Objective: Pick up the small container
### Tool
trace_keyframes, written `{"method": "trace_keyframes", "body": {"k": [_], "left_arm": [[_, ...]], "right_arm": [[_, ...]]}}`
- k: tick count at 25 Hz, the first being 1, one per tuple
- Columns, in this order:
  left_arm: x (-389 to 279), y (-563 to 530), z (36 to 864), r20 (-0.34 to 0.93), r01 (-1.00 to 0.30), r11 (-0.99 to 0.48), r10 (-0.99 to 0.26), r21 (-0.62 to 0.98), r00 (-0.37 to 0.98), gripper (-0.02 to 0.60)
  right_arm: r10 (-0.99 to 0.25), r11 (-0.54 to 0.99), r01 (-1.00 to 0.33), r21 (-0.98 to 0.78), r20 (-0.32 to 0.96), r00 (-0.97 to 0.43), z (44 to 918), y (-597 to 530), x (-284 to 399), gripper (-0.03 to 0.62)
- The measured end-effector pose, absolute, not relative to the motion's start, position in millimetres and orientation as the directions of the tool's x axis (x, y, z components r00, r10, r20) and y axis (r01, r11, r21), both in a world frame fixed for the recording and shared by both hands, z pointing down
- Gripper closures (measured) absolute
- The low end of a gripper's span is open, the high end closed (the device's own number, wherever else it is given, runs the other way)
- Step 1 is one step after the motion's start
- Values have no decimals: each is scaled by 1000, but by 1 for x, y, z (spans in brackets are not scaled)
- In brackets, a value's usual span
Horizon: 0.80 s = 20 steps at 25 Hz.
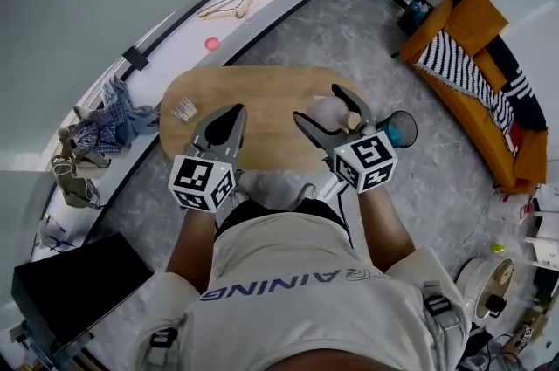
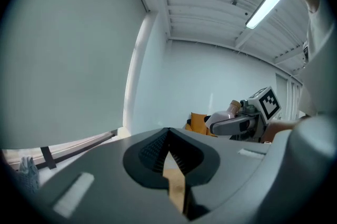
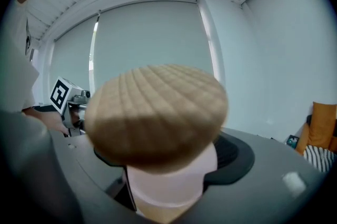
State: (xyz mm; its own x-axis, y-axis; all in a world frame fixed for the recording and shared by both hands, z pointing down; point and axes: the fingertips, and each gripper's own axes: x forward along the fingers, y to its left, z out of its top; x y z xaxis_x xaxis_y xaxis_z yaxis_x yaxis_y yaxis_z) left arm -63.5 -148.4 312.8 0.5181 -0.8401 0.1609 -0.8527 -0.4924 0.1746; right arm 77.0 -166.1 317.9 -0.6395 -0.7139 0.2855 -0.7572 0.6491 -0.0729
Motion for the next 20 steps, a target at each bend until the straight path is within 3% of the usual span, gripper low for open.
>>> {"method": "trace_keyframes", "body": {"k": [11, 20], "left_arm": [[-60, -154, 256, 84, -846, -522, -843, 105, 531, 580], [-56, -147, 258, 78, -839, -531, -837, 117, 541, 580]], "right_arm": [[-759, 626, -774, -91, 152, -633, 248, -182, 101, 164], [-757, 628, -773, -87, 161, -633, 258, -170, 102, 164]]}}
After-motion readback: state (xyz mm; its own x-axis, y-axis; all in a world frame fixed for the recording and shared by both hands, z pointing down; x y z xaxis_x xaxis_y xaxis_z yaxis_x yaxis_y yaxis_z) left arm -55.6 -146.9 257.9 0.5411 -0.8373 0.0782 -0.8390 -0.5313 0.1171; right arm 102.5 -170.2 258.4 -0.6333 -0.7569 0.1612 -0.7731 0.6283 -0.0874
